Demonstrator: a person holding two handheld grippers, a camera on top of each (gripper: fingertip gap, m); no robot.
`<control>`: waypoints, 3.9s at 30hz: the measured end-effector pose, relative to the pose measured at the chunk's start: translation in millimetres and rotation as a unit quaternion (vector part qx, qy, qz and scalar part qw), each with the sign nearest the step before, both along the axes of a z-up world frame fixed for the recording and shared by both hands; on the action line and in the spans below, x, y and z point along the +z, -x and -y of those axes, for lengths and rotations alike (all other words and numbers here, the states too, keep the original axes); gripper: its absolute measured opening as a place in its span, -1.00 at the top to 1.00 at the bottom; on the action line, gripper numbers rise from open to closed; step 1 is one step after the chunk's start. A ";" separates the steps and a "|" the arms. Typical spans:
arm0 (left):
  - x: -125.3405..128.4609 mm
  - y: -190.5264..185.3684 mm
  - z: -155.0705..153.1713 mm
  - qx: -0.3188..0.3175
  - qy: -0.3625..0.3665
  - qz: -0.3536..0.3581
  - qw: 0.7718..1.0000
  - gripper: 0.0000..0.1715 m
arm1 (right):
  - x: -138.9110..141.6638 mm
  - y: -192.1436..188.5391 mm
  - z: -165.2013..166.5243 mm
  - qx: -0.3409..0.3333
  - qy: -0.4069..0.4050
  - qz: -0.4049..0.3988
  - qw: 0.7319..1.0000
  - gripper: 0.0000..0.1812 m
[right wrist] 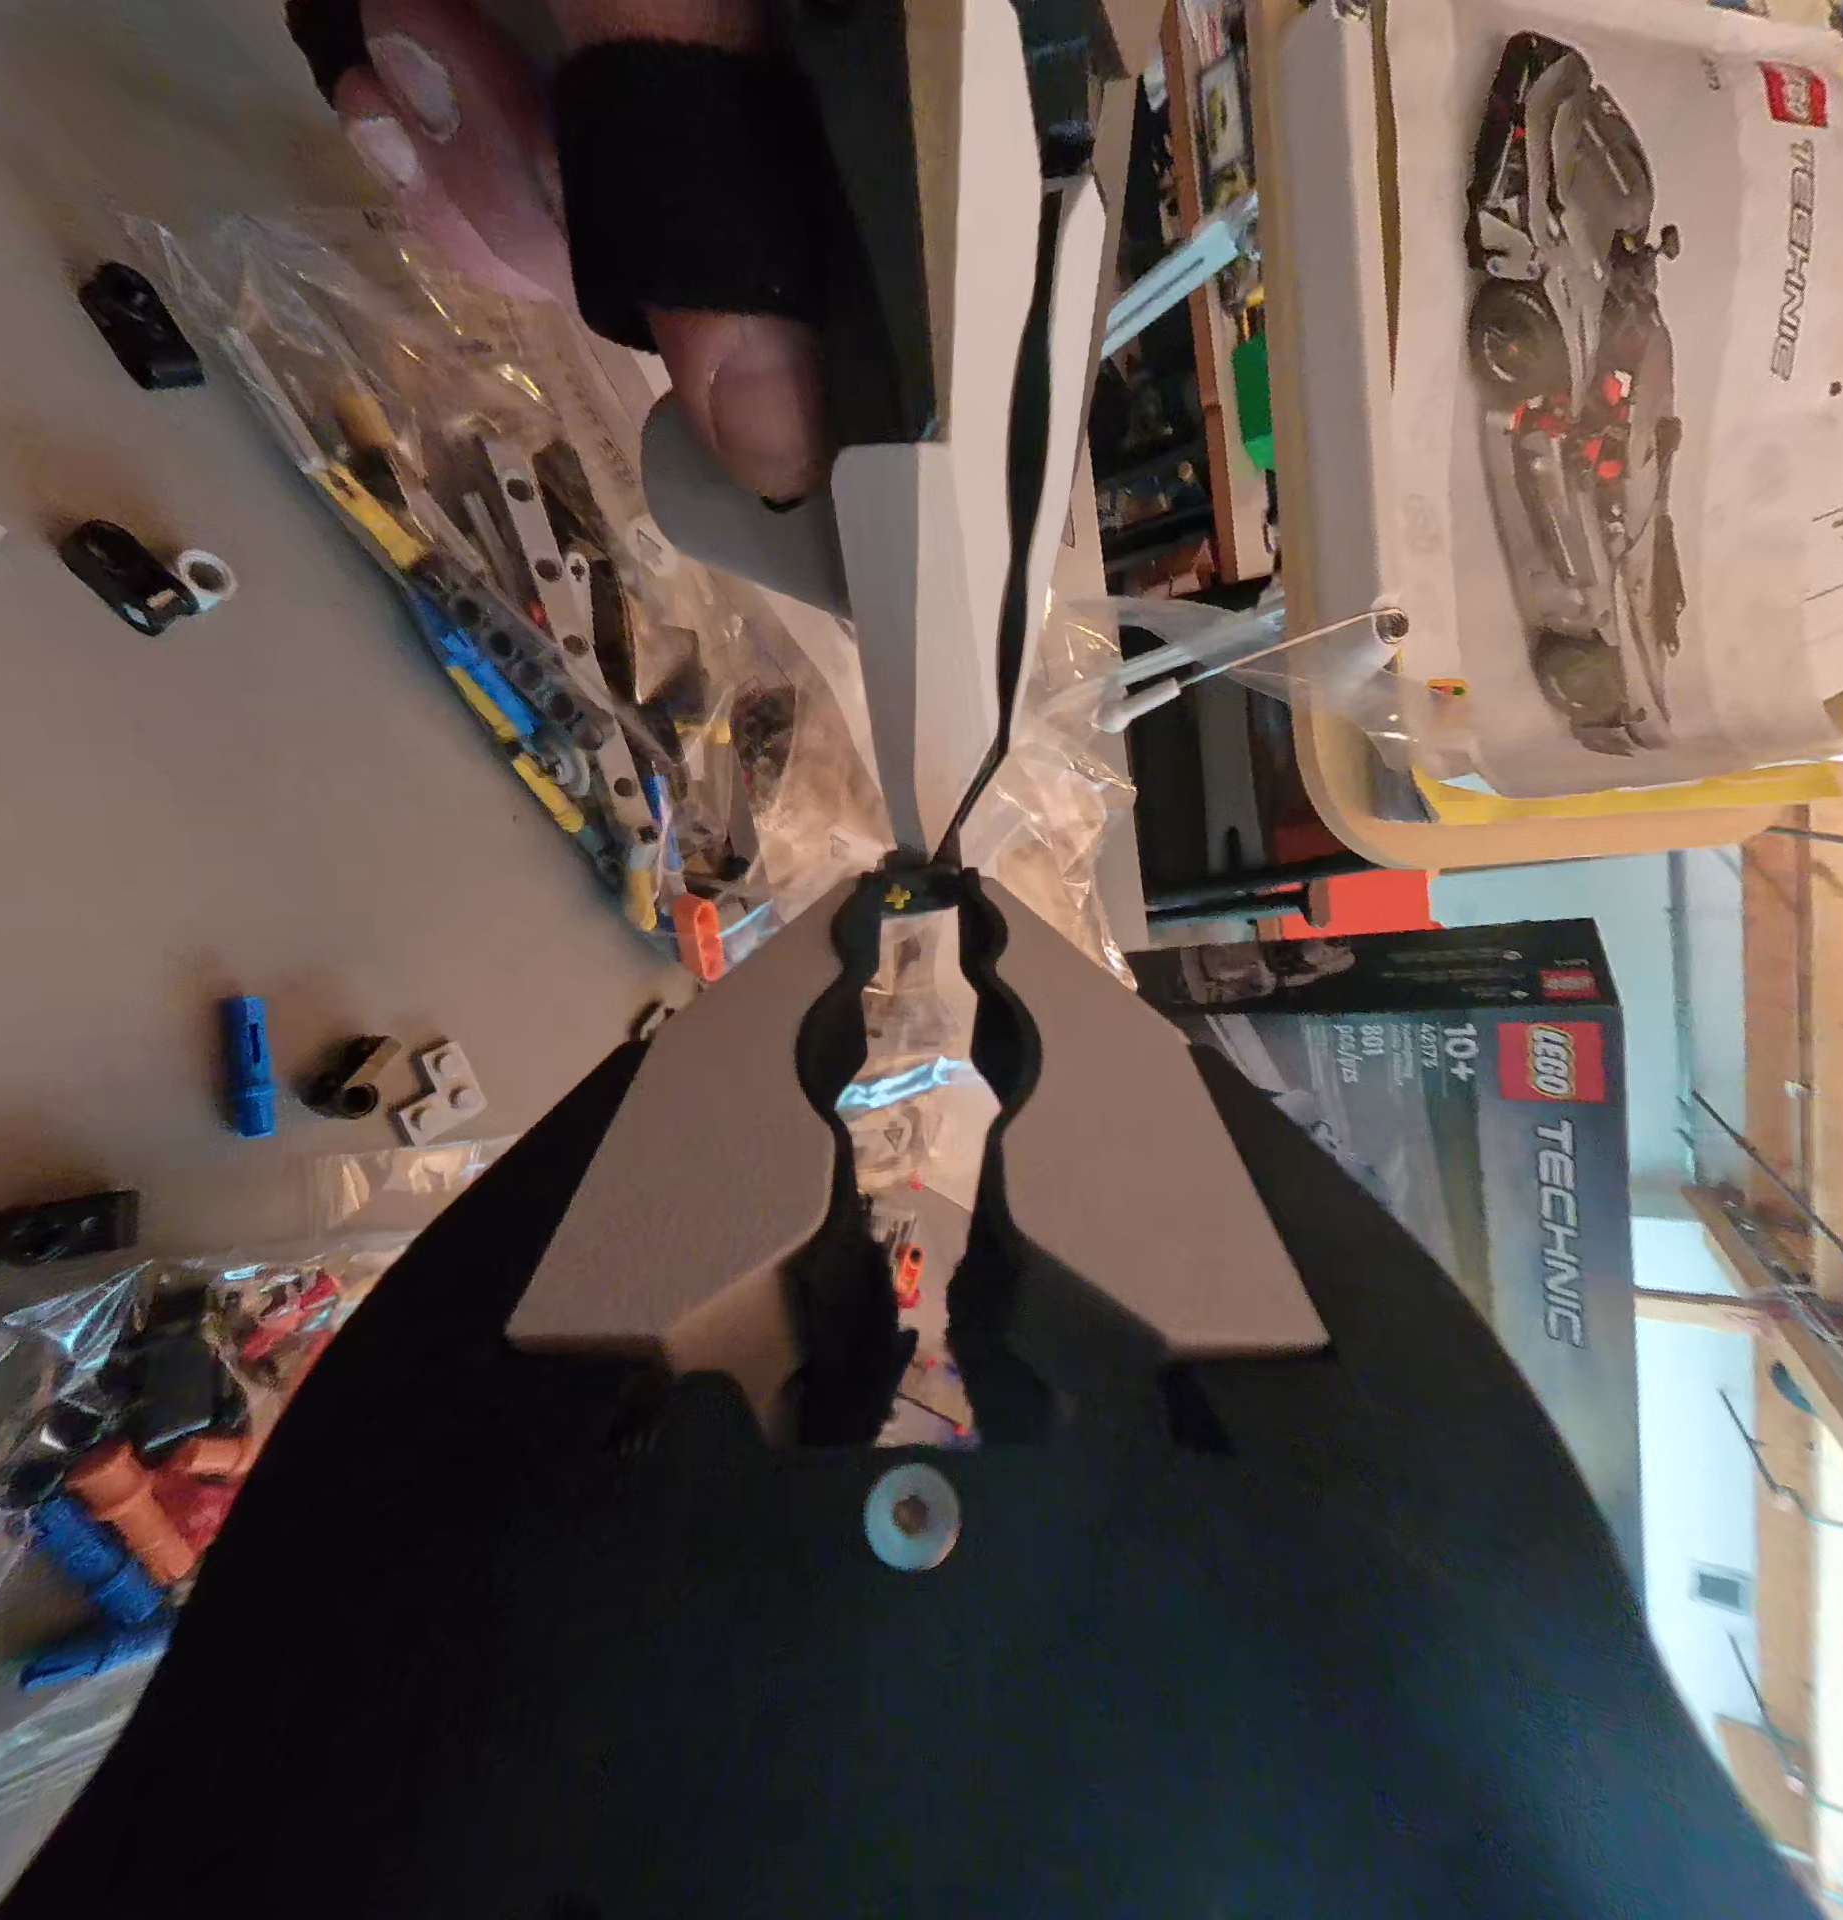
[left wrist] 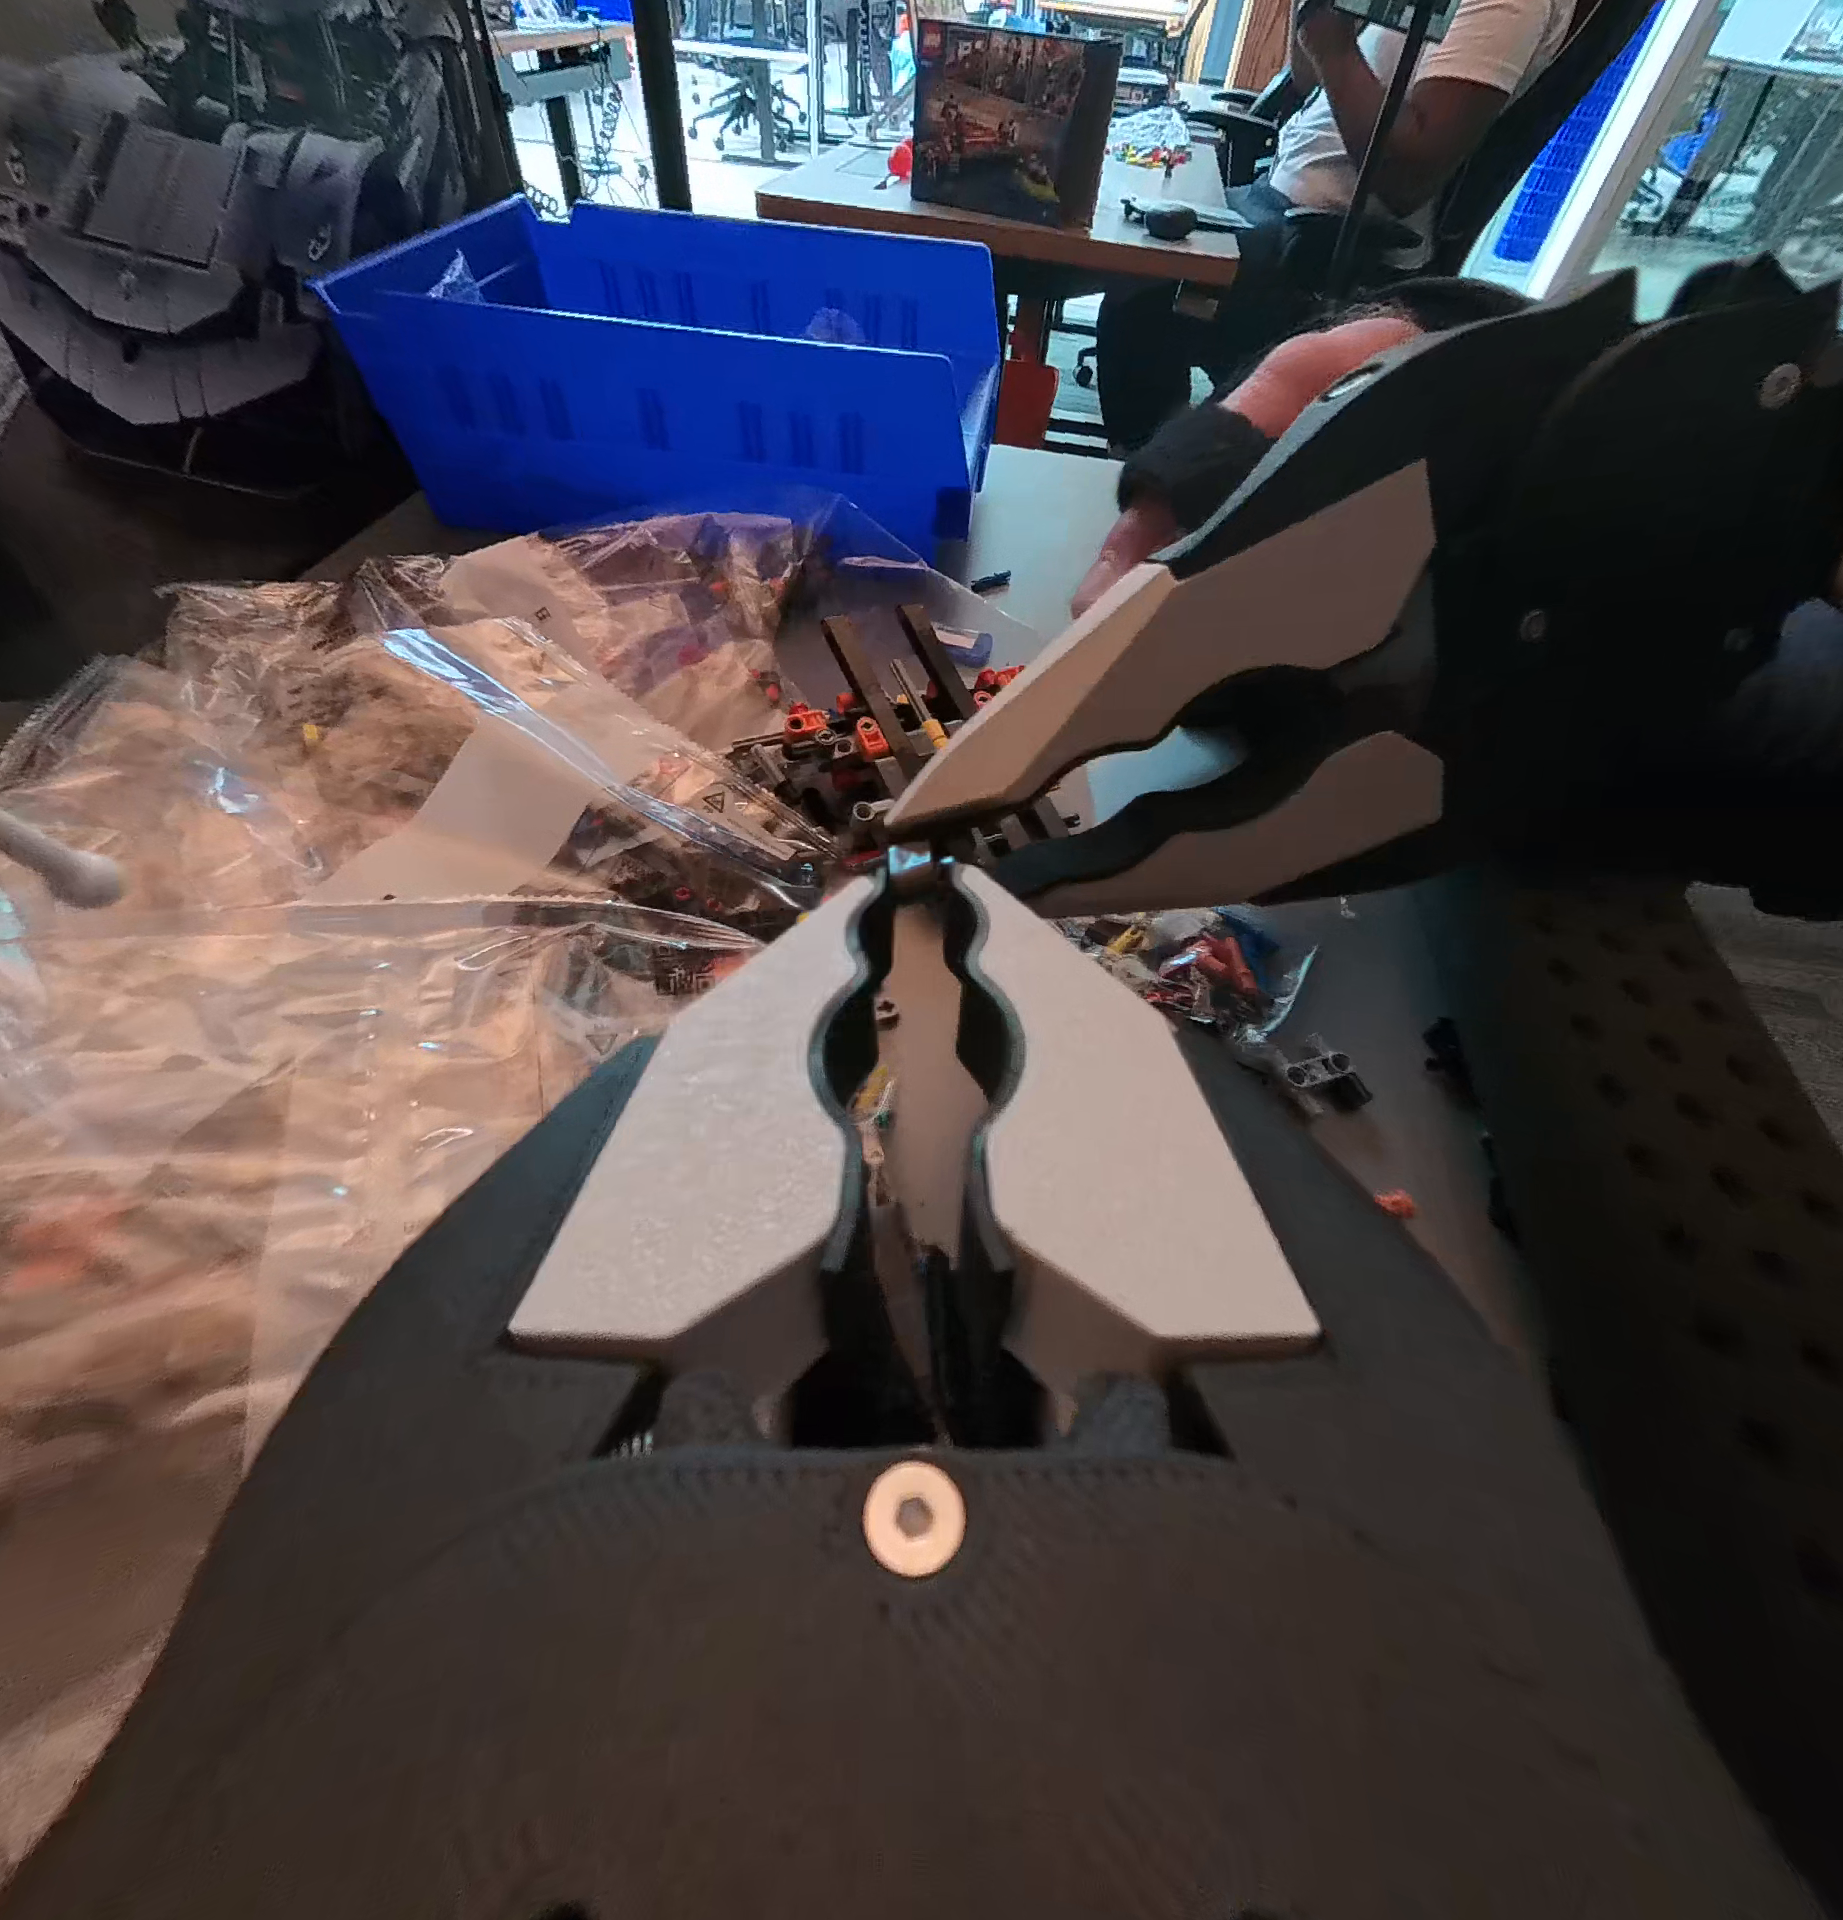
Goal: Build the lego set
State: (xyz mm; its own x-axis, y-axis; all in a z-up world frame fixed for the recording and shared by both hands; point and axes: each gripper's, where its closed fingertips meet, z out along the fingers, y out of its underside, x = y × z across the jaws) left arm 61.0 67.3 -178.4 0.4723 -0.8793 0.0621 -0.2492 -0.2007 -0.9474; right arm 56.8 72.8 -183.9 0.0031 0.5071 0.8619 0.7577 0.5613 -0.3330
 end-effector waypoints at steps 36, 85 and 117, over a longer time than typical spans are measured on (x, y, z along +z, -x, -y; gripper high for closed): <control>-19.6 1.5 -22.6 0.102 0.018 -0.065 0.993 0.92 | -15.7 -4.9 -20.3 -0.091 -0.067 0.075 0.991 0.90; 30.2 0.3 -19.2 0.131 -0.339 -0.186 0.913 0.93 | 27.8 -1.6 -10.0 0.063 0.528 -0.325 0.782 0.81; 15.7 -7.5 -17.3 0.114 -0.374 -0.277 0.878 0.93 | 1.9 -4.0 -13.0 0.009 0.425 -0.214 0.880 0.92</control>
